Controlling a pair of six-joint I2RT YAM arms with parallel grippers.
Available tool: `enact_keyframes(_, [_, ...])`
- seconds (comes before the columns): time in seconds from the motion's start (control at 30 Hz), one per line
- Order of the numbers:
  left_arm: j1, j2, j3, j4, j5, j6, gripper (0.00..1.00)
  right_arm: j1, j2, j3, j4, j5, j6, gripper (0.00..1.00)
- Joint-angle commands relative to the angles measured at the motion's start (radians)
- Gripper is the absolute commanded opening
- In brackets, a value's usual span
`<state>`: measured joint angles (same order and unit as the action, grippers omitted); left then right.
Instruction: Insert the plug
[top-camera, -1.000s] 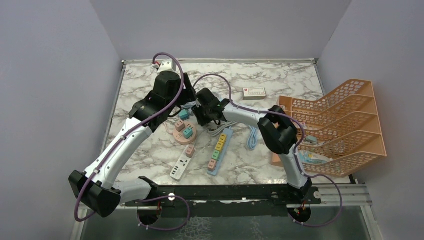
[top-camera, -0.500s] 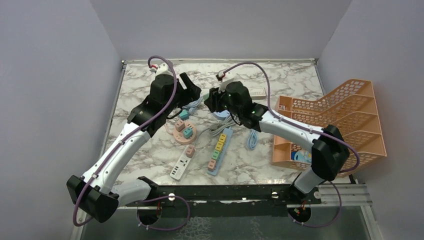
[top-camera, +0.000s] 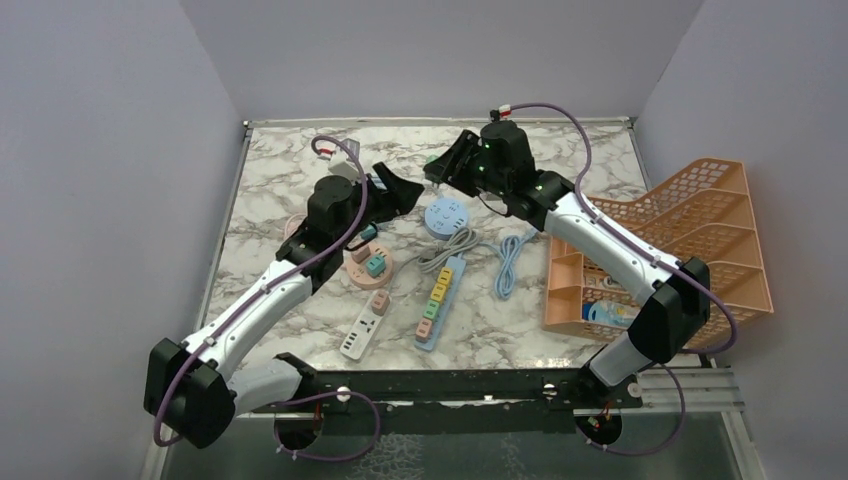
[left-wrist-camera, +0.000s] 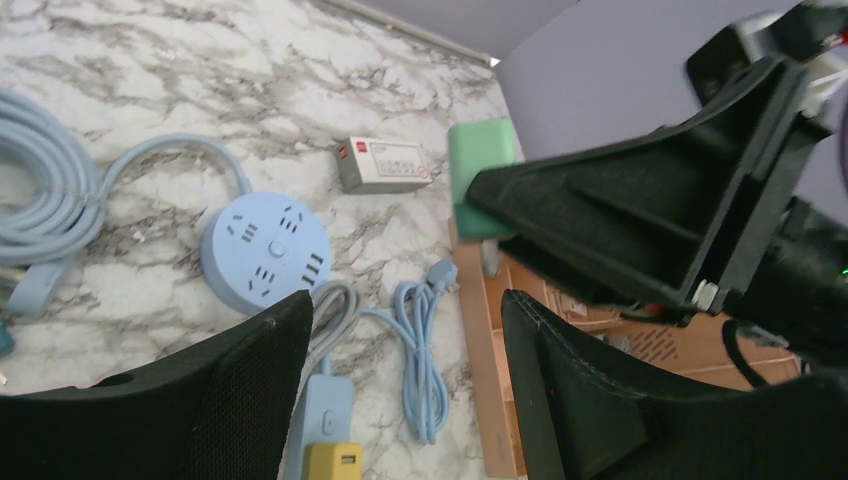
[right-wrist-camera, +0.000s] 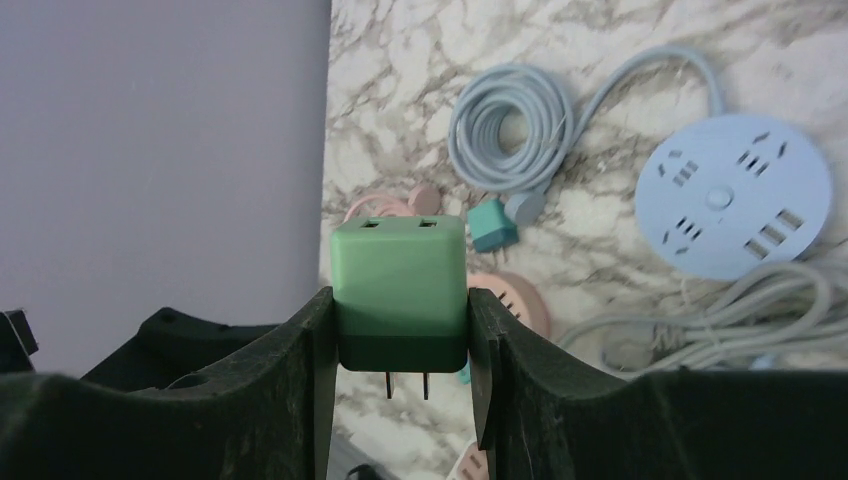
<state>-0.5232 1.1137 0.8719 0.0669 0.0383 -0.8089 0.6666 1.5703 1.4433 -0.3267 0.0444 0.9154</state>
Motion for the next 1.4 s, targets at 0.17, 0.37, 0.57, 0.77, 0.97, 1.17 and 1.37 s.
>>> enact_keyframes(0.17, [-0.124, 0.130, 0.027, 0.347, -0.086, 0.071, 0.72, 0.004, 0.008, 0.027, -0.070, -0.108, 0.406, 0.34])
enact_keyframes(0.37, [-0.218, 0.154, 0.032, 0.364, -0.283, 0.064, 0.69, 0.000, 0.010, 0.046, -0.054, -0.101, 0.482, 0.35])
enact_keyframes(0.57, [-0.225, 0.155, 0.026, 0.386, -0.399, 0.036, 0.61, -0.002, 0.017, 0.026, -0.050, -0.138, 0.507, 0.35])
enact_keyframes(0.77, [-0.227, 0.142, 0.001, 0.390, -0.461, 0.043, 0.68, -0.008, 0.022, 0.025, -0.054, -0.148, 0.507, 0.35])
enact_keyframes(0.97, [-0.227, 0.135, 0.005, 0.393, -0.474, 0.058, 0.46, -0.010, 0.032, 0.024, -0.055, -0.172, 0.504, 0.36])
enact_keyframes(1.17, [-0.226, 0.133, 0.013, 0.396, -0.471, 0.094, 0.15, -0.017, 0.044, 0.017, -0.048, -0.208, 0.482, 0.41])
enact_keyframes(1.37, [-0.223, 0.124, 0.010, 0.395, -0.387, 0.164, 0.07, -0.046, 0.038, 0.020, -0.012, -0.240, 0.273, 0.73])
